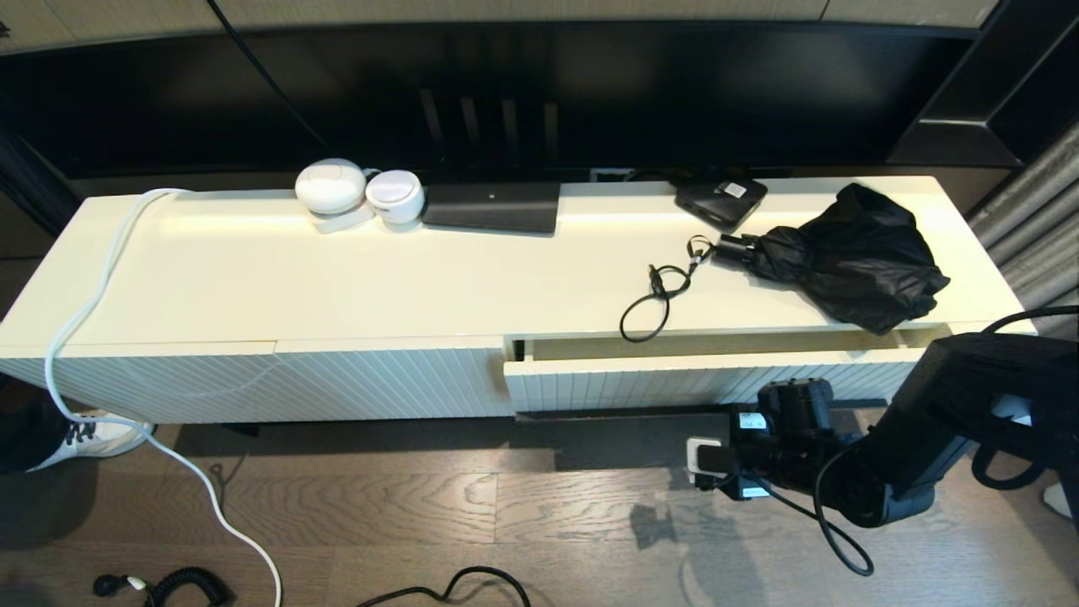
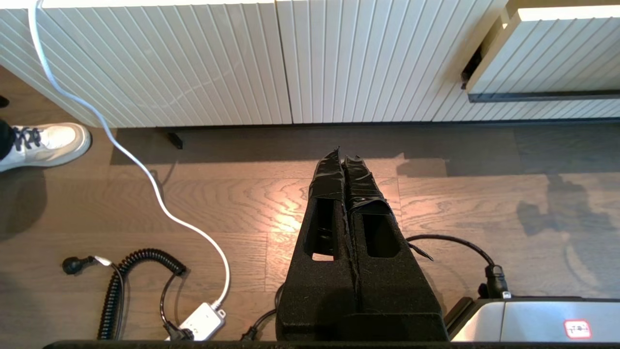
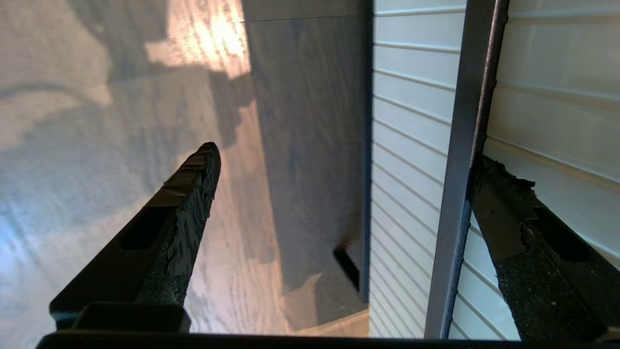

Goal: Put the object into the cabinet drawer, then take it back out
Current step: Open the drawer

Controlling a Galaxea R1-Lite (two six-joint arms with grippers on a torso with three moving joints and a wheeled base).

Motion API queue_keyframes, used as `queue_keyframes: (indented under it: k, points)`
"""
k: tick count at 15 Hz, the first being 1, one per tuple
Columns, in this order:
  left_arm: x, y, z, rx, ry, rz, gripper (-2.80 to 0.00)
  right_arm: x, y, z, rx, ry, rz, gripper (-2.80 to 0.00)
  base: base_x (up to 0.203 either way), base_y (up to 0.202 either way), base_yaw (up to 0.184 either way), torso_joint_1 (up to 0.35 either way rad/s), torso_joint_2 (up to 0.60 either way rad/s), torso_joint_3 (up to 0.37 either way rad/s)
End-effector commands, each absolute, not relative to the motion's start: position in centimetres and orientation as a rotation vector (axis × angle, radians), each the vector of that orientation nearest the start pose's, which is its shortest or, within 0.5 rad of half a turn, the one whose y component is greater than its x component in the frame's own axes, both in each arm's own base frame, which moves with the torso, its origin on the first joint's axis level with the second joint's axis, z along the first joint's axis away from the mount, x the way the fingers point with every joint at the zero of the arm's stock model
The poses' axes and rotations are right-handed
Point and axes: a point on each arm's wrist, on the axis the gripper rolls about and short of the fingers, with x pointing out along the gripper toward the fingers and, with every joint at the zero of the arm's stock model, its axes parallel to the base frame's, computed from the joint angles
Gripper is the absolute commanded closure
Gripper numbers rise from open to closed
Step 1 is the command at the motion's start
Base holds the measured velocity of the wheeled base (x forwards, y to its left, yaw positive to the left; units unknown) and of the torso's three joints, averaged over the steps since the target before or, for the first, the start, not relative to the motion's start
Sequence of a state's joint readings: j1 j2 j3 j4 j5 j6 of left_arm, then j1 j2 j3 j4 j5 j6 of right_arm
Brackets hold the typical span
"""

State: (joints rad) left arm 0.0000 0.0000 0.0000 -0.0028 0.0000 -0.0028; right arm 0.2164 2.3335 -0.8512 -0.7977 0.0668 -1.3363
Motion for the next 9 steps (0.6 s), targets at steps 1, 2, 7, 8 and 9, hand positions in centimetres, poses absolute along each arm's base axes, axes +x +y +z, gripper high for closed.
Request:
queue_keyframes:
  k: [1,2,7,8,9]
  points:
    - [-2.3,0.0,7.5,-0.003,-0.002,0.000,0.00,36.3,8.1,-1.5,-1.328,0.406,0.697,-2.80,0.000,0.000,0.000,0.000,0.00,0.000]
    - [-2.3,0.0,7.5,-0.003,-0.002,0.000,0.00,35.8,8.0,-1.5,-1.327,0.418,0.704,-2.80,0.000,0.000,0.000,0.000,0.00,0.000]
    - [-2.3,0.0,7.6,-0.003,-0.003,0.000,0.00,34.2,7.7,-1.6,-1.315,0.443,0.714,-2.80,0.000,0.000,0.000,0.000,0.00,0.000]
    - [-2.3,0.0,7.6,-0.003,-0.003,0.000,0.00,34.0,7.6,-1.7,-1.314,0.443,0.712,-2.80,0.000,0.000,0.000,0.000,0.00,0.000]
    - [-2.3,0.0,7.6,-0.003,-0.003,0.000,0.00,33.9,7.6,-1.7,-1.313,0.442,0.710,-2.80,0.000,0.000,0.000,0.000,0.00,0.000]
